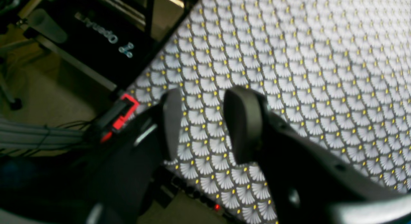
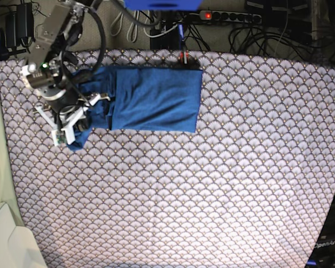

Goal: Fold the T-shirt properly
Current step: 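Fold the held end over onto the bundle with the right gripper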

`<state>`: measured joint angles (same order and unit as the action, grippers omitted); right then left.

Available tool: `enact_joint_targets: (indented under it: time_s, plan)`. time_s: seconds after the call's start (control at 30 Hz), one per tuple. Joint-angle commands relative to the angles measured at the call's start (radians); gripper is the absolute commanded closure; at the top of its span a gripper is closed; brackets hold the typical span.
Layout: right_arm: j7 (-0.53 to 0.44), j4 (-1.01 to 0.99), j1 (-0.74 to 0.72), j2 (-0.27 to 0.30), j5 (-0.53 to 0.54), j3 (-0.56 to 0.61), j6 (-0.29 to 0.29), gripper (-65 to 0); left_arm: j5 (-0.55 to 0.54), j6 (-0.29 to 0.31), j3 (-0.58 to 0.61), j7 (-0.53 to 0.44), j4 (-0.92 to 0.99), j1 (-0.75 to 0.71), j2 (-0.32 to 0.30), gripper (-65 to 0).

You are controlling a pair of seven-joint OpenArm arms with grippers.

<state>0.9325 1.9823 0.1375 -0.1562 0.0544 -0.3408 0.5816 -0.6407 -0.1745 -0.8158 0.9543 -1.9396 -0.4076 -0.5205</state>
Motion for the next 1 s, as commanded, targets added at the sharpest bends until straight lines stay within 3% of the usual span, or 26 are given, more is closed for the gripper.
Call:
enact_joint_targets:
  time_s: [0.0, 0.13, 0.33, 0.57, 0.7, 0.97]
  plan:
    - [-0.028, 0.018, 0.006, -0.001, 0.012, 0.022, -0.001, 0.0, 0.005, 0.000, -0.021, -0.016, -0.016, -0.011, -0.022, -25.3]
    - [-0.142, 0.018, 0.081, -0.001, 0.008, 0.124, -0.012, 0.0, 0.005, 0.000, -0.063, -0.014, -0.014, -0.017, -0.030, -25.3]
    - [-0.297, 0.013, 0.178, -0.001, 0.006, 0.277, -0.194, 0.0, -0.005, 0.000, -0.127, 0.084, -0.016, -0.009, -0.096, -25.2]
    - [-0.304, -0.016, 0.176, -0.001, 0.005, 0.414, -0.283, 0.0, -0.005, 0.000, -0.135, 0.093, -0.016, 0.017, -0.094, -25.2]
    - [-0.303, -0.065, 0.150, -0.001, 0.003, 0.501, -0.387, 0.0, -0.005, 0.000, -0.130, 0.093, -0.016, 0.017, -0.091, -25.2]
    - [-0.310, -0.179, 0.115, -0.001, 0.009, 0.633, -0.544, 0.0, 0.002, 0.002, -0.133, 0.093, -0.016, 0.017, -0.091, -25.2]
